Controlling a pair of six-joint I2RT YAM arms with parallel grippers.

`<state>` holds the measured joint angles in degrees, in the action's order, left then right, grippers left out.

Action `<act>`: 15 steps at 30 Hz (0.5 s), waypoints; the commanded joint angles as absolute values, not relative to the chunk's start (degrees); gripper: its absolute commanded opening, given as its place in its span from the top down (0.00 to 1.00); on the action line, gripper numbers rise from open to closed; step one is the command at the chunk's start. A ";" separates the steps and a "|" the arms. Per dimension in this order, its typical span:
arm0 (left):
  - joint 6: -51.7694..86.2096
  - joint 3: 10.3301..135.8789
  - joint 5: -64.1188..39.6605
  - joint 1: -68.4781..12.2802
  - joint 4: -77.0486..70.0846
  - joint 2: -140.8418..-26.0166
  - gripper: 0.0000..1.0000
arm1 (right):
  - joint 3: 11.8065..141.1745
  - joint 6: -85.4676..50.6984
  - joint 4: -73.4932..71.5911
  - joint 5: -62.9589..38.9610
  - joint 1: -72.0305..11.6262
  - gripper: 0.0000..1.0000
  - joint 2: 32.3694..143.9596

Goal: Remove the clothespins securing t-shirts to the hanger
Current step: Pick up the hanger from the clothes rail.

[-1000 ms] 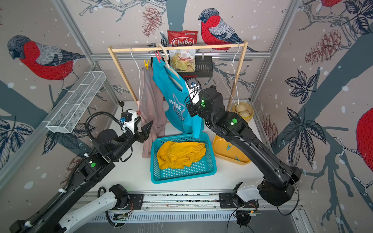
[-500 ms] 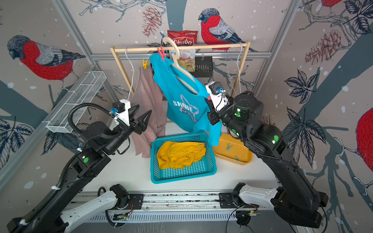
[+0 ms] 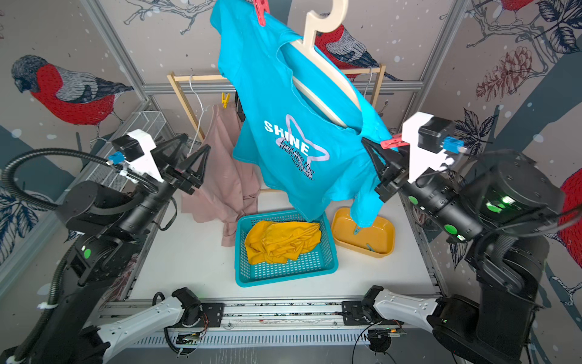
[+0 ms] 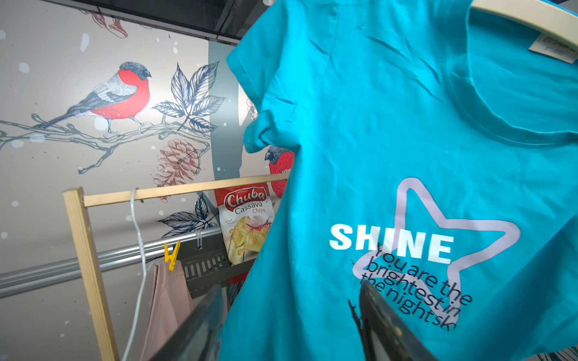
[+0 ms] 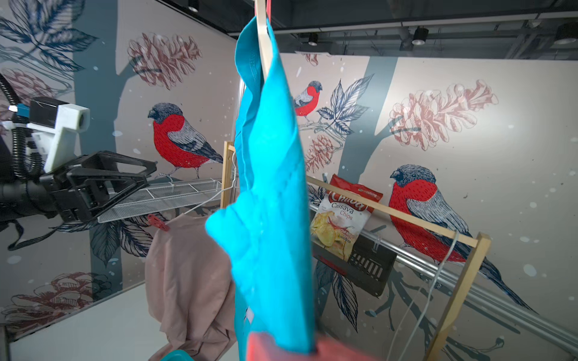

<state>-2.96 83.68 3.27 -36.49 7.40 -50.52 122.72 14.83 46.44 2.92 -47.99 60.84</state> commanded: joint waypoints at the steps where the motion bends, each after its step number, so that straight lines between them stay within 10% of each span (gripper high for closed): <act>1: -2.43 83.72 4.47 -36.39 6.23 -48.91 0.34 | 117.85 13.79 42.94 -0.64 -48.03 1.00 58.80; 15: -0.95 83.23 4.65 -36.39 8.17 -47.67 0.34 | 102.01 13.11 45.61 -9.55 -48.08 1.00 56.07</act>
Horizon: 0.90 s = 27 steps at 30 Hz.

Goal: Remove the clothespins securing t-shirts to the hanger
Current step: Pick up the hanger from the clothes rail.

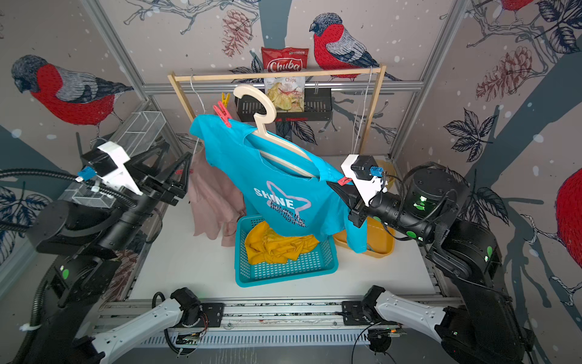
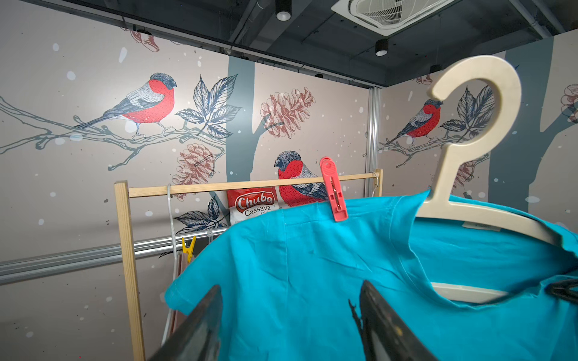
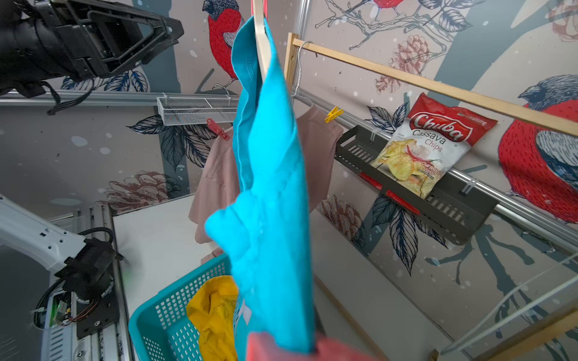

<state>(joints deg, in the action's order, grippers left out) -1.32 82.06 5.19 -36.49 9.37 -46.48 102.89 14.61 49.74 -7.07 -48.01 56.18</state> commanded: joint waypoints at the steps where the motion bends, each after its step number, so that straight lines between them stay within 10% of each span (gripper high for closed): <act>1: -1.13 84.03 3.70 -36.39 8.18 -48.78 0.34 | 101.58 13.01 45.43 -9.88 -48.08 1.00 56.10; 27: 3.80 81.98 -13.86 -36.45 1.79 -65.02 0.34 | 78.76 2.71 33.87 -9.08 -47.70 1.00 53.09</act>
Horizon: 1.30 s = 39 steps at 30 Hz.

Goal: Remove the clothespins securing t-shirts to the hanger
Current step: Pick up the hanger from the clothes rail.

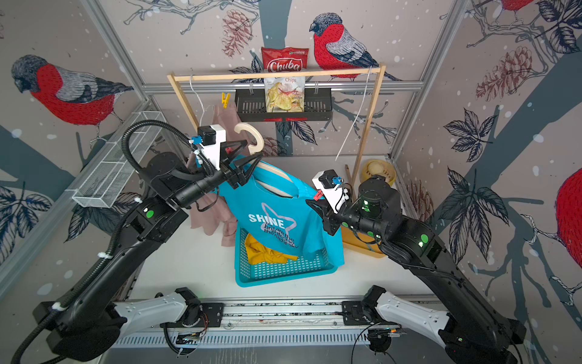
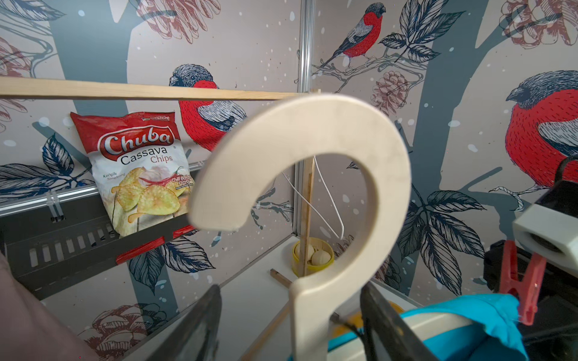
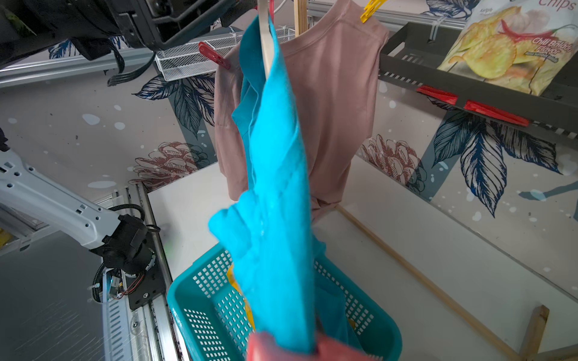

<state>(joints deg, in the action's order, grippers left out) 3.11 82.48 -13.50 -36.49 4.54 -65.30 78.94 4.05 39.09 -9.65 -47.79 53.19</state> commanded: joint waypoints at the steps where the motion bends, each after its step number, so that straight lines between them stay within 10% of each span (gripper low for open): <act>1: 3.78 81.56 -13.36 -36.35 1.62 -64.80 0.34 | 78.43 2.87 33.44 -10.15 -47.64 1.00 52.88; 10: 6.79 81.20 -15.15 -36.46 1.47 -67.08 0.58 | 76.49 3.25 32.87 -9.14 -47.64 1.00 53.33; 17: 7.87 80.86 -15.53 -36.41 0.97 -68.05 0.96 | 75.87 3.43 32.77 -8.52 -47.59 0.99 54.40; 20: 7.26 80.86 -15.57 -36.39 1.17 -67.96 1.00 | 76.01 2.25 31.98 -5.22 -47.59 0.56 54.06; 25: 5.37 81.18 -14.86 -36.39 1.79 -67.09 1.00 | 79.47 1.15 31.99 -2.23 -47.55 0.13 52.13; 39: 5.13 79.98 -30.00 -28.23 3.54 -62.70 1.00 | 90.07 1.96 37.40 -11.70 -47.28 0.04 49.88</act>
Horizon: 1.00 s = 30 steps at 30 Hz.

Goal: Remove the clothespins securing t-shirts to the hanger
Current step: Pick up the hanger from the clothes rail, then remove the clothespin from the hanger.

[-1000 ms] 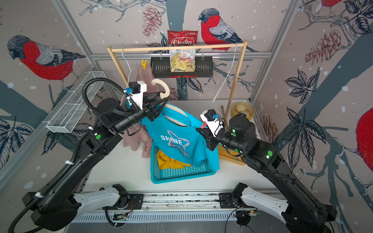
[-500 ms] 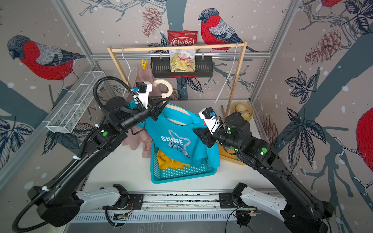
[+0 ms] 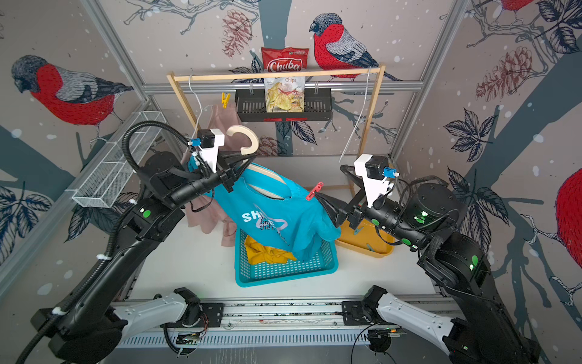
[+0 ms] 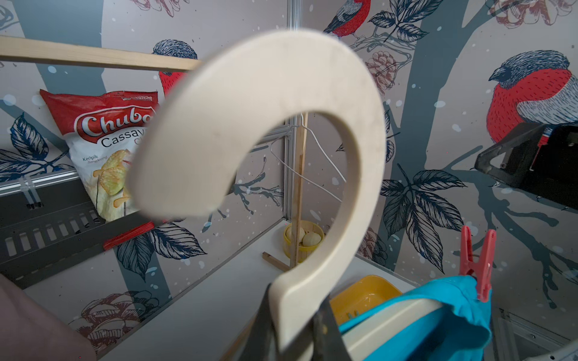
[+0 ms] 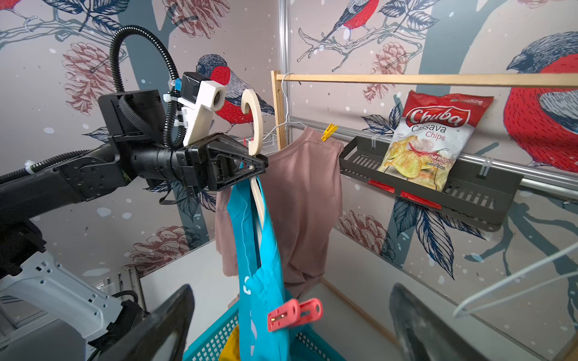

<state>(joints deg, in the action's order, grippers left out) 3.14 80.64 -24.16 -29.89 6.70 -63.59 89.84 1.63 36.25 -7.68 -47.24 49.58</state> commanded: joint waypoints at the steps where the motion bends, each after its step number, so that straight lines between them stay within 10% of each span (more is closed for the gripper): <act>1: 5.89 79.43 -31.08 -27.45 3.01 -62.34 1.00 | 89.86 1.64 37.19 -12.72 -47.27 0.04 50.21; 30: 4.48 76.95 -29.58 -26.18 2.99 -60.80 1.00 | 79.47 -10.24 25.07 -40.16 -28.59 0.65 54.39</act>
<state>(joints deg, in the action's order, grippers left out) 5.19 77.10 -29.76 -26.30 6.44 -61.12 79.70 -9.08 28.51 -36.60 -29.15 54.41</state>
